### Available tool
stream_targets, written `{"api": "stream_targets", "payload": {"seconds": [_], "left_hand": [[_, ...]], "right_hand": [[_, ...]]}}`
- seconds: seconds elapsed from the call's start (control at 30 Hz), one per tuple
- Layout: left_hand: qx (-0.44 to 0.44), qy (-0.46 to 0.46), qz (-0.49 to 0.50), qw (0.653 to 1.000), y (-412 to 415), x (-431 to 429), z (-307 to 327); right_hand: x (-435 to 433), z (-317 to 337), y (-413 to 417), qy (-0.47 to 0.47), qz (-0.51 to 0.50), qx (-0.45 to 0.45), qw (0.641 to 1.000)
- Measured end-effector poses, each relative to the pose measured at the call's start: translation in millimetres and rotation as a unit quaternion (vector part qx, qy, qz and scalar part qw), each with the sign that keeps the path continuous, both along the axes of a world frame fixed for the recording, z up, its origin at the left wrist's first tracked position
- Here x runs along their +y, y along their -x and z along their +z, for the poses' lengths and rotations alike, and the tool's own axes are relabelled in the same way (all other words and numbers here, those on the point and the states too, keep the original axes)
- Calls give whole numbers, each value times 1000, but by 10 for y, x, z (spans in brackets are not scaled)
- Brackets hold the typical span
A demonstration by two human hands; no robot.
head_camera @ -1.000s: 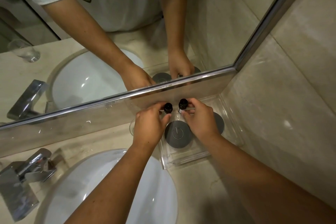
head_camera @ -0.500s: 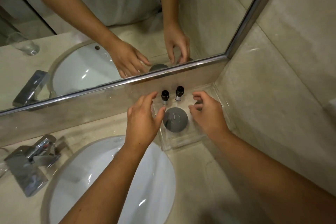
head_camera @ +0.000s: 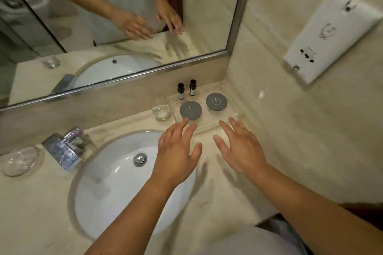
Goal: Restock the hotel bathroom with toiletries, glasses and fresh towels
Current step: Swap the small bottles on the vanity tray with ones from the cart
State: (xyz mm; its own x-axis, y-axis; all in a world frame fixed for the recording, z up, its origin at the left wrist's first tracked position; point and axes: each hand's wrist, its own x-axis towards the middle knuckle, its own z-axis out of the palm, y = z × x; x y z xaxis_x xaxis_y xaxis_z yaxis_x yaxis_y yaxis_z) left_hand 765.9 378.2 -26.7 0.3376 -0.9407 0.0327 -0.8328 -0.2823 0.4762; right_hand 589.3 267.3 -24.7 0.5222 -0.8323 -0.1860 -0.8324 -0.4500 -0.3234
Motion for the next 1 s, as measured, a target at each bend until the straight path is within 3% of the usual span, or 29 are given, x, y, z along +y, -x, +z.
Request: {"api": "stream_targets", "payload": {"seconds": [0.4,1.0], "left_hand": [[-32,-62,-149,986,928,916,106],[-46,-50,-357,932,2672,1140,110]], "right_hand": [[1454,100,1058,-31,-103,18,994],[2538,81,2857,-29,-319,-2,947]]}}
